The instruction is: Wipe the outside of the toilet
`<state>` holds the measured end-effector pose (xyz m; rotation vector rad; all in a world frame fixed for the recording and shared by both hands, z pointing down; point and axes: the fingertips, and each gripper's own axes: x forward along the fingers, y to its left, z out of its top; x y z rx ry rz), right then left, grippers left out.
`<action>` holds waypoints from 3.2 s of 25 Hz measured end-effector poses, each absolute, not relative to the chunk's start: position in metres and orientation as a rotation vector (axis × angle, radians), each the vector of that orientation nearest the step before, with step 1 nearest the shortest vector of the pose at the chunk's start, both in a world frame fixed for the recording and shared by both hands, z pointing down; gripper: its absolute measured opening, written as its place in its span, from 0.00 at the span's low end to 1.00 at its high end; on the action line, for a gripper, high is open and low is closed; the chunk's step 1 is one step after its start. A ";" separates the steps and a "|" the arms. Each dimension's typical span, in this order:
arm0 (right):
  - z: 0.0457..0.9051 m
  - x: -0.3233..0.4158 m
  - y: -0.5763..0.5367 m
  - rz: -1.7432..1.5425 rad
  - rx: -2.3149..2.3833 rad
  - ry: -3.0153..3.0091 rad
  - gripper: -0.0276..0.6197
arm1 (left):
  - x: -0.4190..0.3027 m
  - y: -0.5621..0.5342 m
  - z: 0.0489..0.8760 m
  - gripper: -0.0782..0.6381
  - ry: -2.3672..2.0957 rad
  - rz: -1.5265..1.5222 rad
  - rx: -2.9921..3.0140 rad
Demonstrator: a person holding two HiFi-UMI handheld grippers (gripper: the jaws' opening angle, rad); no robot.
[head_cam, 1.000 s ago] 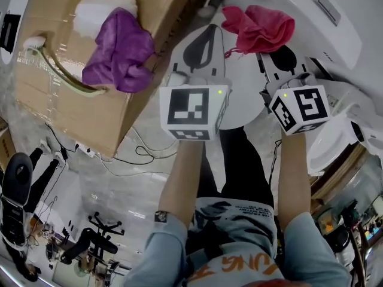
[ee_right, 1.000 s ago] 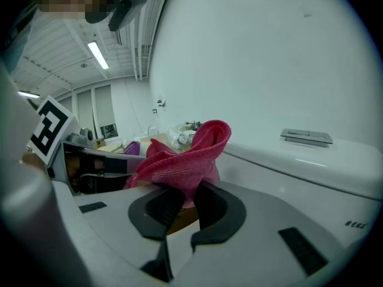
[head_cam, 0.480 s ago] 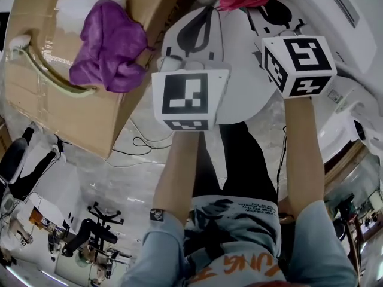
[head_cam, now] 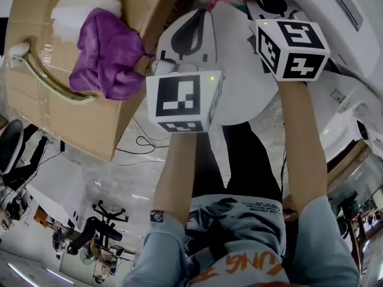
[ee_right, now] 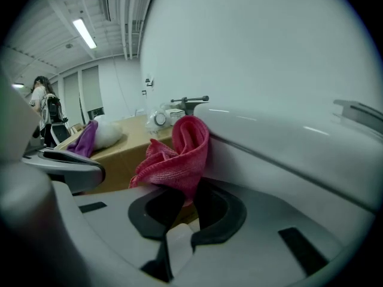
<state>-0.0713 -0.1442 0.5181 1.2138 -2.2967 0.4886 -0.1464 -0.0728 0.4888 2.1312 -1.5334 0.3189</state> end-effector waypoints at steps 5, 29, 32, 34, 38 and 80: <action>0.524 -0.045 -0.141 0.561 1.280 -2.295 0.14 | -0.138 -0.075 0.497 0.14 -1.515 0.333 2.129; 0.522 0.033 -0.108 0.676 1.412 -2.275 0.14 | -0.098 -0.061 0.508 0.14 -1.472 0.394 2.146; 0.520 0.044 -0.103 0.684 1.426 -2.273 0.14 | -0.089 -0.057 0.510 0.14 -1.461 0.402 2.144; 0.519 0.051 -0.099 0.692 1.436 -2.271 0.14 | -0.080 -0.055 0.510 0.14 -1.448 0.404 2.151; 0.517 0.067 -0.093 0.692 1.433 -2.272 0.14 | -0.060 -0.053 0.508 0.14 -1.425 0.410 2.173; 0.526 0.260 -0.009 0.839 1.674 -2.052 0.14 | 0.073 -0.031 0.518 0.14 -1.275 0.637 2.321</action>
